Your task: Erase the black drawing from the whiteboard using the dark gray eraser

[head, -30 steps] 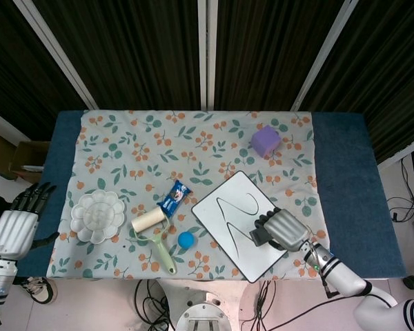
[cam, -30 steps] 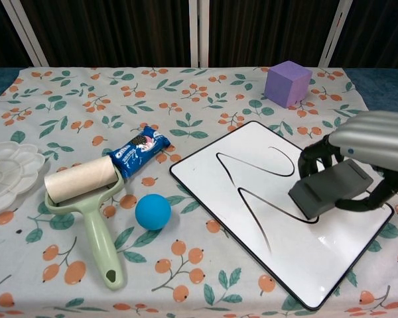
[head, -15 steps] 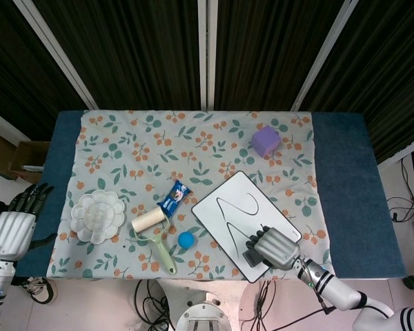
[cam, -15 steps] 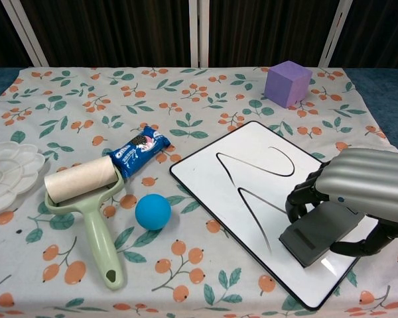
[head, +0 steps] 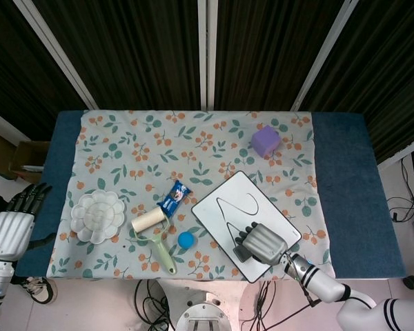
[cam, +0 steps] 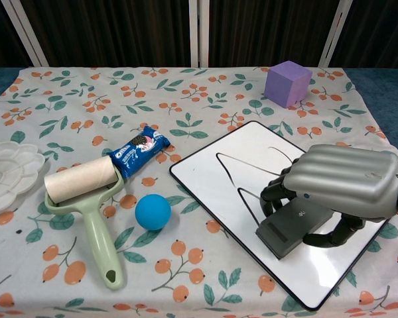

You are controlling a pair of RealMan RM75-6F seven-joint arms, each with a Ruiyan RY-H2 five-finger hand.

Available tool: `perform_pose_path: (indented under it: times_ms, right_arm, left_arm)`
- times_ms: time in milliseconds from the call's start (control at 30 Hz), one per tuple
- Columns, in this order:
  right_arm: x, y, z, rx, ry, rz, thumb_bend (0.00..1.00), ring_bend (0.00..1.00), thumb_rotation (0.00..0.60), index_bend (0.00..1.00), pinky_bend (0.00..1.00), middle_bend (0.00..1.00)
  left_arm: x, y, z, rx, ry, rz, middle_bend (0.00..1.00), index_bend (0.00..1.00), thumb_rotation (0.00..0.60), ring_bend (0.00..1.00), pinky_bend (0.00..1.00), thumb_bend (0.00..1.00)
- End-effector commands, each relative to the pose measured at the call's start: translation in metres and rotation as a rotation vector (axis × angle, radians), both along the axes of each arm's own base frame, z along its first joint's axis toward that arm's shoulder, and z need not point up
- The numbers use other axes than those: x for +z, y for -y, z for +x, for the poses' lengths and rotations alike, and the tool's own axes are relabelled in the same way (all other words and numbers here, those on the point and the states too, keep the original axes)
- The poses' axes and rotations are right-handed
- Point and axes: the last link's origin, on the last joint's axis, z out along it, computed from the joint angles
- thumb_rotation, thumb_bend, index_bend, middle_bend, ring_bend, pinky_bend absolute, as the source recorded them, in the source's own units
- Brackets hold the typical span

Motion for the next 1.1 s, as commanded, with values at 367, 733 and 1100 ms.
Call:
perform_pose_path:
  times_ms: [367,733,1100]
  right_arm:
    - [-0.014,0.022,0.022,0.017,-0.017,-0.026,0.29,0.66,0.6,0.85,0.78,0.75]
    - [-0.034,0.053,0.044,-0.023,-0.003,-0.051,0.3,0.66,0.6,0.85,0.78,0.75]
    - [-0.046,0.085,0.069,-0.035,0.007,-0.113,0.3,0.66,0.6,0.85,0.78,0.75]
  left_arm:
    - [0.001,0.0,-0.006,0.017,0.009,0.003,0.07,0.07,0.6,0.04,0.16,0.0]
    - [0.007,0.0,-0.009,0.018,0.009,0.011,0.07,0.08,0.6,0.04,0.16,0.0]
    - [0.012,0.0,-0.009,0.021,0.002,0.02,0.07,0.08,0.6,0.04,0.16,0.0]
